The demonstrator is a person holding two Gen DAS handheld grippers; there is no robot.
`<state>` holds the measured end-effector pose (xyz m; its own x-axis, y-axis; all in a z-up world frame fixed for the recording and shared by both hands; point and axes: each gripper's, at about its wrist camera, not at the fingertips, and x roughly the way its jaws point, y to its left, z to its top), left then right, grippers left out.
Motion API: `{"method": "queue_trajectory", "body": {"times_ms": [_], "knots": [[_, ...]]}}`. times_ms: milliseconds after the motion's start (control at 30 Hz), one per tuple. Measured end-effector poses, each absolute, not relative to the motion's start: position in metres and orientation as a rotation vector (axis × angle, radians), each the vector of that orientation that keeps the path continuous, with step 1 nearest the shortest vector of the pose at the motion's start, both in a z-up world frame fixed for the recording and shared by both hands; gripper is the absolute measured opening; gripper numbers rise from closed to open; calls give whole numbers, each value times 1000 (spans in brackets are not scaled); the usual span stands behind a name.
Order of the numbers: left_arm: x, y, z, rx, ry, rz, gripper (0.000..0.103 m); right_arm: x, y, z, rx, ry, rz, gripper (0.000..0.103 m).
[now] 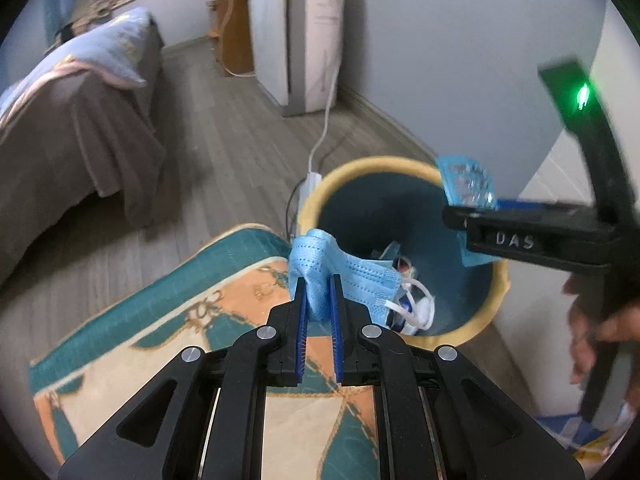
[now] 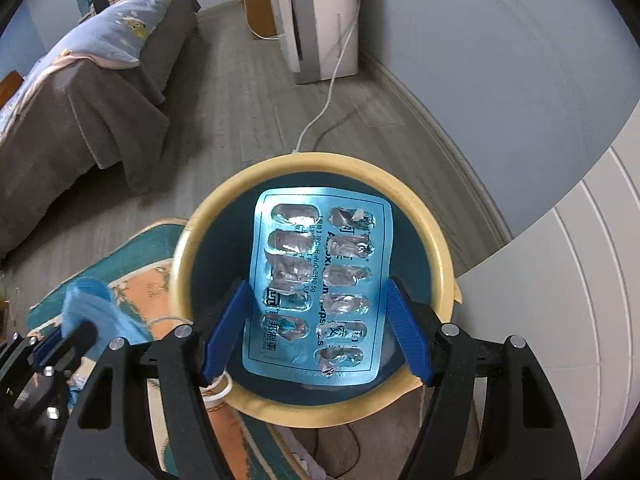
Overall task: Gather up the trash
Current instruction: 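Open both tools over the teal bin to drop mask and blister pack, then move both open tools back over the blue cloth and white wrapper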
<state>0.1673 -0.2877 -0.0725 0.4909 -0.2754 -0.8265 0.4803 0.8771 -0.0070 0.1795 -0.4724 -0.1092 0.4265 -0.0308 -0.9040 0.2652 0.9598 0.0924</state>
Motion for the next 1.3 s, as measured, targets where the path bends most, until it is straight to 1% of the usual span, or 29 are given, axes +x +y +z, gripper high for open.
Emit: {"method": "queue_trajectory", "body": {"times_ms": [200, 333, 367, 433, 467, 500, 533, 567, 667, 700, 733, 800, 967, 1133, 1300], "knots": [[172, -318, -92, 346, 963, -498, 11, 180, -477, -112, 245, 1118, -222, 69], [177, -325, -83, 339, 915, -508, 12, 179, -481, -103, 266, 1056, -249, 69], [179, -325, -79, 330, 898, -511, 13, 178, -482, -99, 273, 1033, -257, 69], [181, -325, -71, 320, 864, -519, 19, 176, -485, -91, 281, 989, -282, 69], [181, -326, -69, 322, 854, -518, 23, 175, -487, -88, 286, 974, -292, 70], [180, -326, -67, 325, 843, -516, 38, 175, -488, -86, 295, 965, -295, 79], [180, -325, -67, 327, 839, -513, 62, 175, -487, -85, 301, 959, -298, 85], [179, -324, -66, 325, 836, -515, 69, 175, -487, -84, 299, 955, -300, 90], [174, -320, -67, 336, 829, -509, 75, 177, -482, -85, 279, 968, -292, 91], [173, -319, -68, 337, 834, -501, 82, 178, -480, -86, 276, 974, -286, 94], [171, -316, -68, 330, 835, -493, 87, 178, -478, -86, 272, 977, -282, 95], [168, -307, -66, 304, 832, -474, 92, 179, -476, -86, 264, 982, -284, 97], [162, -266, -57, 211, 848, -422, 94, 180, -471, -85, 265, 993, -267, 97], [154, -212, -47, 186, 849, -321, 95, 183, -452, -76, 238, 987, -218, 97], [144, -152, -40, 194, 840, -177, 96, 184, -414, -54, 239, 962, -103, 97]]}}
